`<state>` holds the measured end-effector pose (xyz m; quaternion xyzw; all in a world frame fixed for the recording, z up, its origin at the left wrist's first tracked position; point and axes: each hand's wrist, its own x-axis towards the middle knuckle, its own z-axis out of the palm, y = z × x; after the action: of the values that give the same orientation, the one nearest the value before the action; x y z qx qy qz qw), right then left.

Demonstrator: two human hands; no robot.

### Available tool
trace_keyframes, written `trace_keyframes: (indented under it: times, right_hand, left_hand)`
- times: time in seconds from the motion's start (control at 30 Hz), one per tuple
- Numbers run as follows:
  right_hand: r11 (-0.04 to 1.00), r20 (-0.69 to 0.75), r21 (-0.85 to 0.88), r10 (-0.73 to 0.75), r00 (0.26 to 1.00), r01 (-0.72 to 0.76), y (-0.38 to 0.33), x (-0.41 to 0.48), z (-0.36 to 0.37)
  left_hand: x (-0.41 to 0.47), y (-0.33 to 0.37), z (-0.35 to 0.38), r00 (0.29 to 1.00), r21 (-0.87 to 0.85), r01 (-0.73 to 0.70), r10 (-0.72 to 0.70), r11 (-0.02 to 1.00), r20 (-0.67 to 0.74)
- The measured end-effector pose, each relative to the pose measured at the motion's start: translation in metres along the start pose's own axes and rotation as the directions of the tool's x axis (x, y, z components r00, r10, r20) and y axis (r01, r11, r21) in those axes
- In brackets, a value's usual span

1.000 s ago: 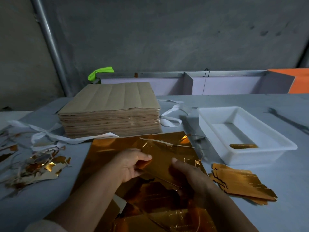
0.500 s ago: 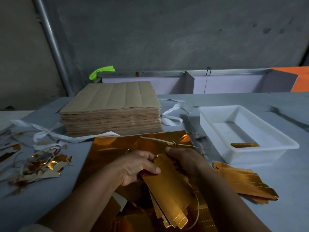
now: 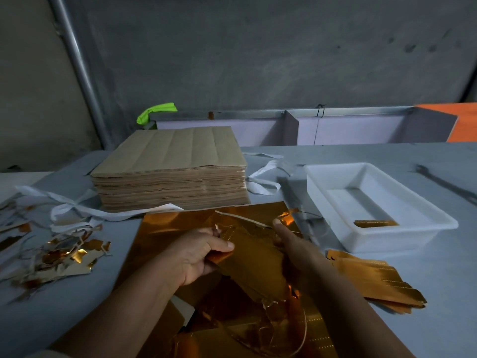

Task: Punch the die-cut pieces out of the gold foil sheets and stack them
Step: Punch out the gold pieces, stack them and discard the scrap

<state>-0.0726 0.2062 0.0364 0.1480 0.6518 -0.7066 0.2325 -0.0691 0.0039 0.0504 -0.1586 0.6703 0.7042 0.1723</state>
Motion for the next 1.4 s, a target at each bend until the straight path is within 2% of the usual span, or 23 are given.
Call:
trace_keyframes:
  times: [0.1, 0.23, 0.37, 0.53, 0.63, 0.73, 0.8, 0.83, 0.9, 0.97, 1.0, 1.07, 1.13, 1.23, 1.4]
  right_hand:
    - [0.994, 0.098, 0.111, -0.001, 0.995, -0.010, 0.007, 0.001, -0.002]
    - [1.000, 0.148, 0.019, 0.016, 0.989, -0.019, 0.015, -0.001, -0.004]
    - [0.999, 0.105, 0.012, -0.033, 0.994, 0.032, 0.019, 0.002, -0.005]
    - [0.989, -0.018, 0.055, -0.136, 0.990, 0.137, 0.016, 0.001, -0.006]
    - [0.974, -0.076, 0.099, -0.197, 0.977, 0.204, 0.011, -0.001, -0.012]
    - [0.954, -0.071, 0.162, -0.243, 0.967, 0.252, 0.009, -0.003, -0.016]
    - [0.942, -0.059, 0.201, -0.263, 0.963, 0.270, 0.010, -0.004, -0.016]
    - [0.940, -0.051, 0.195, -0.277, 0.960, 0.281, 0.011, -0.004, -0.015]
    - [0.941, -0.028, 0.145, -0.304, 0.952, 0.304, 0.014, -0.003, -0.013]
    - [0.941, -0.003, 0.105, -0.325, 0.946, 0.323, 0.016, -0.002, -0.011]
    - [0.939, 0.012, 0.100, -0.333, 0.943, 0.330, 0.017, -0.001, -0.009]
    - [0.937, 0.049, 0.108, -0.339, 0.939, 0.333, 0.019, -0.001, -0.005]
    - [0.939, 0.081, 0.095, -0.337, 0.938, 0.330, 0.020, -0.002, -0.002]
    - [0.947, 0.105, 0.080, -0.319, 0.942, 0.312, 0.020, -0.004, -0.001]
    - [0.941, 0.174, -0.096, -0.304, 0.936, 0.324, 0.025, -0.007, -0.007]
  left_hand:
    - [0.002, -0.001, 0.001, 0.998, -0.105, -0.004, -0.002, 0.994, -0.063]
    - [0.004, -0.004, -0.001, 0.993, -0.248, -0.007, -0.022, 0.969, -0.113]
    - [0.006, -0.005, 0.001, 0.976, -0.346, -0.008, -0.068, 0.938, -0.206]
    - [0.009, -0.007, -0.009, 0.957, -0.290, -0.023, -0.062, 0.957, -0.283]
    - [0.009, -0.007, -0.019, 0.948, -0.232, -0.011, -0.064, 0.973, -0.311]
    - [0.009, -0.008, -0.022, 0.940, -0.127, -0.007, -0.037, 0.992, -0.339]
    - [0.009, -0.006, -0.022, 0.915, 0.151, -0.009, 0.069, 0.989, -0.397]
    - [0.007, -0.004, -0.020, 0.896, 0.304, -0.007, 0.141, 0.953, -0.420]
    - [0.003, 0.004, -0.017, 0.852, 0.439, -0.088, 0.296, 0.894, -0.432]
    - [-0.001, 0.010, -0.011, 0.833, 0.399, -0.225, 0.387, 0.889, -0.394]
    - [-0.003, 0.012, -0.008, 0.846, 0.378, -0.259, 0.398, 0.889, -0.355]
    - [-0.005, 0.014, -0.002, 0.905, 0.360, -0.235, 0.338, 0.903, -0.258]
    - [-0.004, 0.012, 0.003, 0.951, 0.256, -0.169, 0.226, 0.952, -0.211]
    - [0.001, 0.005, 0.008, 0.959, 0.100, -0.131, 0.152, 0.986, -0.240]
    - [0.007, 0.006, 0.008, 0.931, 0.013, -0.172, 0.167, 0.985, -0.324]
